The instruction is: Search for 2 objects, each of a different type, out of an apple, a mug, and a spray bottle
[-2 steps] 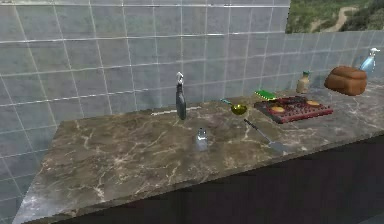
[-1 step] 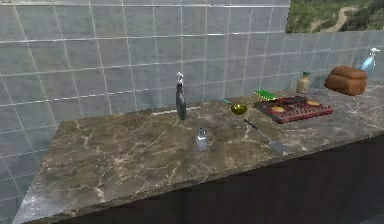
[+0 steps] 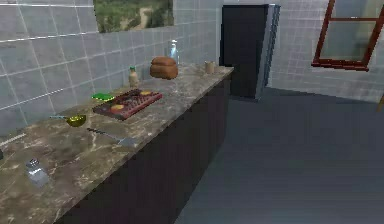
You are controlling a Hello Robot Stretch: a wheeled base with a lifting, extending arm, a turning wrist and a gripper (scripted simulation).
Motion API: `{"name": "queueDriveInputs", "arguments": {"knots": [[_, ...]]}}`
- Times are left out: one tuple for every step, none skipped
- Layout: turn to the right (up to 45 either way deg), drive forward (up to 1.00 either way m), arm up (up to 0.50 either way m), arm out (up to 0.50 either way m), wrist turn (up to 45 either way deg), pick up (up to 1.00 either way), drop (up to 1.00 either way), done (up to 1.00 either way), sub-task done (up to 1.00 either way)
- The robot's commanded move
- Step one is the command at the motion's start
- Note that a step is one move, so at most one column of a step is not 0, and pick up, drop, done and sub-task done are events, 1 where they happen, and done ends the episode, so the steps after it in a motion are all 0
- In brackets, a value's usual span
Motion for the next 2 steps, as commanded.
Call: {"name": "queueDriveInputs", "arguments": {"knots": [[24.0, 0.0, 0.0, 0.0, 0.0, 0.0, 0.0, 0.0, 0.0], [0.0, 1.0, 0.0, 0.0, 0.0, 0.0, 0.0, 0.0, 0.0]]}}
